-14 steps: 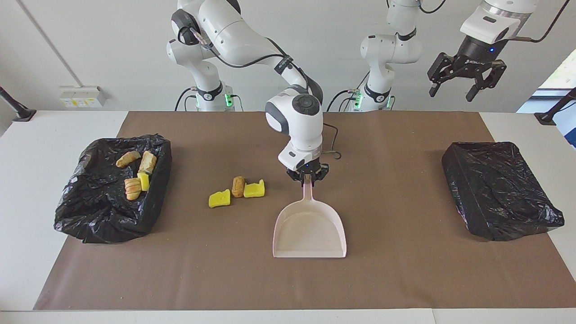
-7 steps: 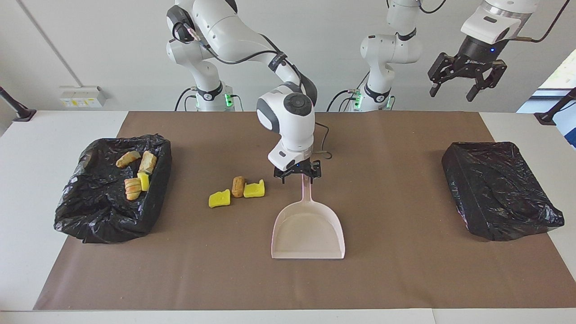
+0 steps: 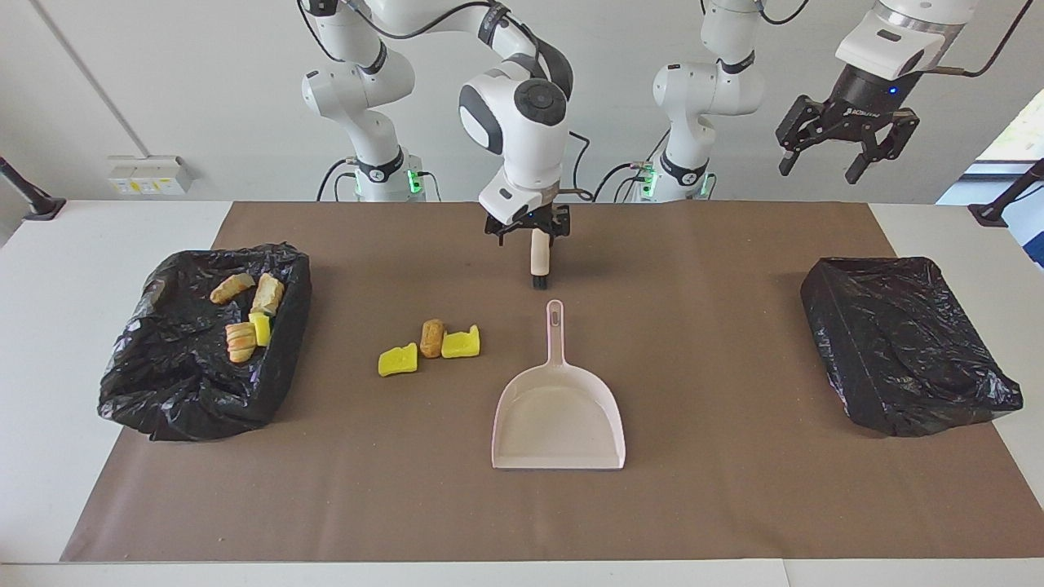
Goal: Sweep and dump trash in bin
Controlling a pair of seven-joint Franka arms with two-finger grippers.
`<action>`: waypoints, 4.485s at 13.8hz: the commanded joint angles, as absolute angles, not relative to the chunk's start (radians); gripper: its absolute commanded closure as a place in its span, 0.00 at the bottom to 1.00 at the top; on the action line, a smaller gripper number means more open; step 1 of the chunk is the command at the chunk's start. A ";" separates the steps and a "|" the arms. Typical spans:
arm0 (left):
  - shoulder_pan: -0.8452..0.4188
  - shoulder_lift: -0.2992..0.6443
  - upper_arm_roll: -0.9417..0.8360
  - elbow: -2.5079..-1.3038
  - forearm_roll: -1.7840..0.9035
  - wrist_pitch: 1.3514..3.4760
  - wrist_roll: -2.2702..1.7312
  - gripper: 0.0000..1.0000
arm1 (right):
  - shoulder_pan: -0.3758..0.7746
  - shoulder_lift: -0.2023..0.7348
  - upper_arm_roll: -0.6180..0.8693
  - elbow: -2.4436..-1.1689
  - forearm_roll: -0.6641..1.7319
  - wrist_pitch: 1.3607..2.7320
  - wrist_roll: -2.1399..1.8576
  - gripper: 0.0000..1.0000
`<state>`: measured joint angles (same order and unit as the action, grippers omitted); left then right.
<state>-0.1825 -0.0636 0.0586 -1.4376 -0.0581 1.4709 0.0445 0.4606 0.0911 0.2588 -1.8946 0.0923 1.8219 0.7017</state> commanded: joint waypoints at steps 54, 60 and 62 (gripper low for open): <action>-0.578 0.255 0.048 -1.692 0.011 1.832 0.223 1.00 | -0.118 -0.141 0.245 -2.188 -0.142 1.743 -0.064 1.00; -0.563 0.187 0.054 -1.844 0.014 1.894 0.744 1.00 | -0.114 -0.013 0.253 -2.166 -0.244 1.880 -0.063 1.00; -0.548 0.154 0.052 -1.906 0.078 1.917 0.785 1.00 | -0.113 0.000 0.255 -2.174 -0.238 1.894 -0.057 1.00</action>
<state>-0.5649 0.2371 0.0558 -1.7968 0.0210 1.8651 0.7250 -0.1074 -0.0237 0.2460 -2.1919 -0.2223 1.8878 -0.0451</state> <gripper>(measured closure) 0.687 0.744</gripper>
